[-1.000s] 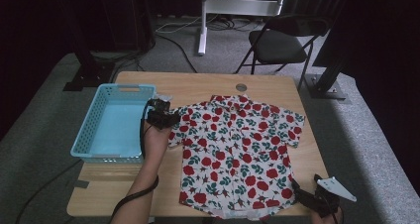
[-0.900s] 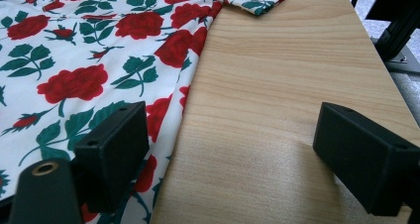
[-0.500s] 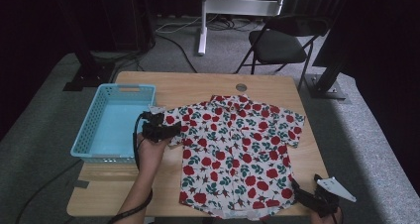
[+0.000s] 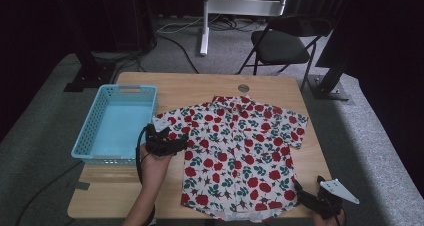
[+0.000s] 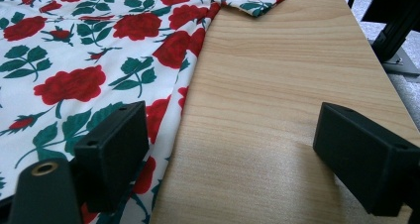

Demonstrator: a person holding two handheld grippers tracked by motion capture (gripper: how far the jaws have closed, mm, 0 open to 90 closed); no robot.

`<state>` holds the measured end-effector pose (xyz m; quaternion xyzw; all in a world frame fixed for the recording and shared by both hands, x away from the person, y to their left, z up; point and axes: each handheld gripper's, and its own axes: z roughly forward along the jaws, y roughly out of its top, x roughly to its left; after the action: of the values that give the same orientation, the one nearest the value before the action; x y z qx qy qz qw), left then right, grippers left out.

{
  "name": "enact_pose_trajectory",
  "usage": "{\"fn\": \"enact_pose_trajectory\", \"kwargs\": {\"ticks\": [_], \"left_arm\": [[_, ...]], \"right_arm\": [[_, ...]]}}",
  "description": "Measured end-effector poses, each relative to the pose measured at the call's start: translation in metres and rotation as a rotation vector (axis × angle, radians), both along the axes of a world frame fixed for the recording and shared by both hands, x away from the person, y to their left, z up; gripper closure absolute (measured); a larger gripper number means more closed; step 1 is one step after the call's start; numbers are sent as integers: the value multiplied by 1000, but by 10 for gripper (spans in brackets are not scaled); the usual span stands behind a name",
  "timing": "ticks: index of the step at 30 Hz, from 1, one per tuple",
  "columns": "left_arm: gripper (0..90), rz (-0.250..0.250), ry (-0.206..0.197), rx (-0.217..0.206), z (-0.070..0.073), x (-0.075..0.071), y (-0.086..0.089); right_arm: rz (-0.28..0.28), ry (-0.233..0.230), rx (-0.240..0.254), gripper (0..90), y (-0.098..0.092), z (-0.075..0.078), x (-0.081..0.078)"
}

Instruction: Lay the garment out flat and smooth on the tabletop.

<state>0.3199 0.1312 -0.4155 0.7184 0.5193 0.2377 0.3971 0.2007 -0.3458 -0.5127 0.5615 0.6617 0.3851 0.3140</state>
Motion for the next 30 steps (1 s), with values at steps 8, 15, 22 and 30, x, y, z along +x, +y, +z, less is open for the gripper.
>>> {"fn": "enact_pose_trajectory", "kwargs": {"ticks": [8, 15, 22, 30], "left_arm": [[117, -44, -10, -25, -11, -28, 3], [118, -25, -56, -8, -23, -53, 4], [118, -20, -41, -51, -35, -64, 14], [118, -31, -110, -8, -54, -92, 19]], "right_arm": [[1, -1, 0, 134, 0, 0, 0], [1, -3, -1, 134, 0, 0, 0], [2, -3, 0, 134, 0, 0, 0], [2, -4, 1, 134, 0, 0, 0]]}}
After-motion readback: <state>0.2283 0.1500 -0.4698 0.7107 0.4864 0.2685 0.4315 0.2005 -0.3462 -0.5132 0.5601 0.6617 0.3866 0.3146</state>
